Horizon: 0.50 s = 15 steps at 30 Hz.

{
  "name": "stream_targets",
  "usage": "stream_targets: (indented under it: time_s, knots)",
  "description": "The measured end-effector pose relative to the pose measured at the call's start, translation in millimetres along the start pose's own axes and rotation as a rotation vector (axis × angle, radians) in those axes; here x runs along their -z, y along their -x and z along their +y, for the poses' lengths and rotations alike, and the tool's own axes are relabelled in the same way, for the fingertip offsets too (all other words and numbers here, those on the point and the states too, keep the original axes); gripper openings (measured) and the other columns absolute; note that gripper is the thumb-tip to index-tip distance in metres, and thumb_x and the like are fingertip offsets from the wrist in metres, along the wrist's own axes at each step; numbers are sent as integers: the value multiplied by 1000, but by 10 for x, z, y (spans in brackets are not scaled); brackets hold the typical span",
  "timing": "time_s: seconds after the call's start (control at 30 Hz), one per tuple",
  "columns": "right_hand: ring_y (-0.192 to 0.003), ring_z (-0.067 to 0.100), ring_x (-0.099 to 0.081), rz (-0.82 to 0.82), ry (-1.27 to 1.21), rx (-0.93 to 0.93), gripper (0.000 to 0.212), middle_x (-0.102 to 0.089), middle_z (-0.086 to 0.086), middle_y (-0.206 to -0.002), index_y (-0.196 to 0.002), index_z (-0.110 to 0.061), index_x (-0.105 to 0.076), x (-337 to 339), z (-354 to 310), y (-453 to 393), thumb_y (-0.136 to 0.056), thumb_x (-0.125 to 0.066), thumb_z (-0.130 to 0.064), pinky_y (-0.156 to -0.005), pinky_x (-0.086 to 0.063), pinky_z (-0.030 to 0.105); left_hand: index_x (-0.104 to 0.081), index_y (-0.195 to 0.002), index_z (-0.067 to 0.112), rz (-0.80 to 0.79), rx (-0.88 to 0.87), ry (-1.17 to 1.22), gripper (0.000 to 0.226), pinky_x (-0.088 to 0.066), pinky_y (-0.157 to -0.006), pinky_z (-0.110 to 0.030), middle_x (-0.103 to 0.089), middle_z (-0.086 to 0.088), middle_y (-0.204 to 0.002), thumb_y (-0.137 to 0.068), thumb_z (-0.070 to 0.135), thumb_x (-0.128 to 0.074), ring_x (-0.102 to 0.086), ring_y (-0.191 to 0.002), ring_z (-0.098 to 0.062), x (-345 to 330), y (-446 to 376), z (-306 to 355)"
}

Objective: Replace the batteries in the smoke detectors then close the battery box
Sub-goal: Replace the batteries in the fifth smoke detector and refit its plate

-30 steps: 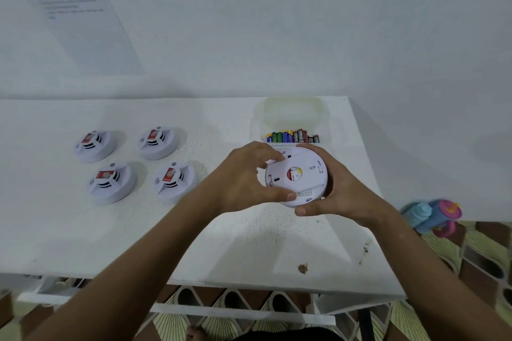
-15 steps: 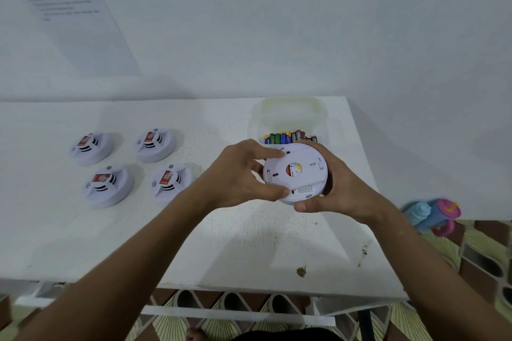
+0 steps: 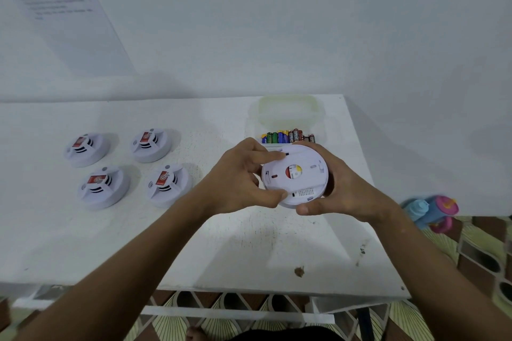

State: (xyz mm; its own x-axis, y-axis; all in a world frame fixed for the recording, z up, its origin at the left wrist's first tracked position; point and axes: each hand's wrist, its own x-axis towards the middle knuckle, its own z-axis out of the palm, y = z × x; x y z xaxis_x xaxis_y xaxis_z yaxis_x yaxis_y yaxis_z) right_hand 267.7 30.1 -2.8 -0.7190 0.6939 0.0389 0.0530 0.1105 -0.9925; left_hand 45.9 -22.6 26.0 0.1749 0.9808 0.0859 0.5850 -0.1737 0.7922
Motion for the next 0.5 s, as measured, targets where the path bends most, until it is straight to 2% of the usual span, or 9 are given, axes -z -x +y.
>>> stream_targets:
  time_s: [0.13,0.2,0.3,0.43,0.5]
  knots:
    - [-130,26,-53,-44,13,-7,98,-54,2,-139,-146,-19,-39,8,9,-2,-62,-88,-6,-95,-55,42,-65,-120,24,-92,31,61,59,-53,-61,-16,-51,1,-108,-66,17,-87,-62,-90,-3,56,-25,-7]
    - [-130,26,-53,-39,11,-9,99,-55,1,-139,-146,-19,-39,6,8,-3,-60,-88,-10,-95,-55,39,-62,-124,27,-120,32,55,62,-53,-63,-16,-50,5,-112,-68,20,-86,-63,-94,-6,67,-47,-8]
    - [-125,18,-55,1,67,5,99,-56,-5,-134,-142,-22,-42,35,-2,-27,-57,-90,-7,-91,-56,32,-58,-127,32,-94,17,54,66,-58,-68,-25,-52,6,-118,-67,26,-85,-65,-94,-13,72,-57,-17]
    - [-124,4,-46,75,375,32,105,-40,-8,-133,-136,-32,-41,75,-9,-54,-45,-93,-41,-92,-50,17,-47,-140,30,-116,47,160,82,-60,-74,-34,-55,5,-126,-69,17,-85,-66,-93,-16,108,-25,-20]
    - [-123,2,-42,72,480,35,106,-35,-9,-130,-136,-37,-36,73,6,-67,-46,-91,-44,-92,-46,14,-44,-141,31,-137,15,116,84,-59,-78,-32,-56,10,-127,-69,17,-85,-65,-95,-15,113,-6,-16]
